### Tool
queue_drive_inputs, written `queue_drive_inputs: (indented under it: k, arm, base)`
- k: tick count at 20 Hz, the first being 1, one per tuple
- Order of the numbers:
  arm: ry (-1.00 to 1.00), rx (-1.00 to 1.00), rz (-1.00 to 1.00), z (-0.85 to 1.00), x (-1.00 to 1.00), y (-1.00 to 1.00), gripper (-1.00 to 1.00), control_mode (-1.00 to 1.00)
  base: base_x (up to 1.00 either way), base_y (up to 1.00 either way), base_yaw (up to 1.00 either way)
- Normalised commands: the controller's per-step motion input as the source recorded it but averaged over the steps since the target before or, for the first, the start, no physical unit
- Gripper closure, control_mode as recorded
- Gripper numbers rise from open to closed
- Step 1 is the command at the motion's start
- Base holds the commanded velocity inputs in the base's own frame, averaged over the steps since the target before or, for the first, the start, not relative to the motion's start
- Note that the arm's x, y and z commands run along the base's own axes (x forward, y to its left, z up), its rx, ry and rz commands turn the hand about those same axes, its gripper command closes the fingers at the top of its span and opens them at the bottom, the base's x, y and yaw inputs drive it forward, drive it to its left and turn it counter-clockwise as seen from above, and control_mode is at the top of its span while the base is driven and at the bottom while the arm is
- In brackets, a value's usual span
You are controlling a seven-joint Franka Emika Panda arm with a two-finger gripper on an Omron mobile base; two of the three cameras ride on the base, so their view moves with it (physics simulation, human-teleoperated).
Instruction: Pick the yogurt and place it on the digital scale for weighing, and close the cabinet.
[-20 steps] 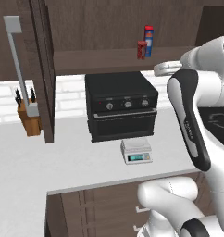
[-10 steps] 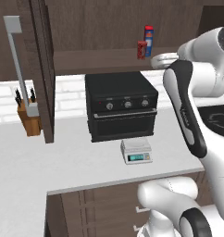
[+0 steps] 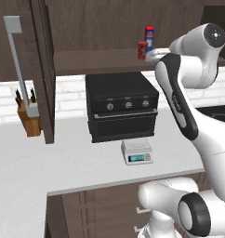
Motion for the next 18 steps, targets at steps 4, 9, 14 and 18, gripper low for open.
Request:
queue_drive_inputs:
  k: [4, 9, 14, 18]
  arm:
    - [0.0, 0.0, 0.0, 0.07, 0.42, 0.0, -1.0, -1.0]
    - [0.0, 0.0, 0.0, 0.14, 0.39, 0.0, -1.0, -1.0]
    - [0.0, 0.0, 0.0, 0.1, 0.4, 0.0, -1.0, -1.0]
    - [0.05, 0.03, 0.02, 0.08, 0.36, 0.0, -1.0, -1.0]
  base:
    - [0.0, 0.0, 0.0]
    - [0.0, 0.0, 0.0]
    - [0.0, 0.0, 0.0]
    - [0.0, 0.0, 0.0]
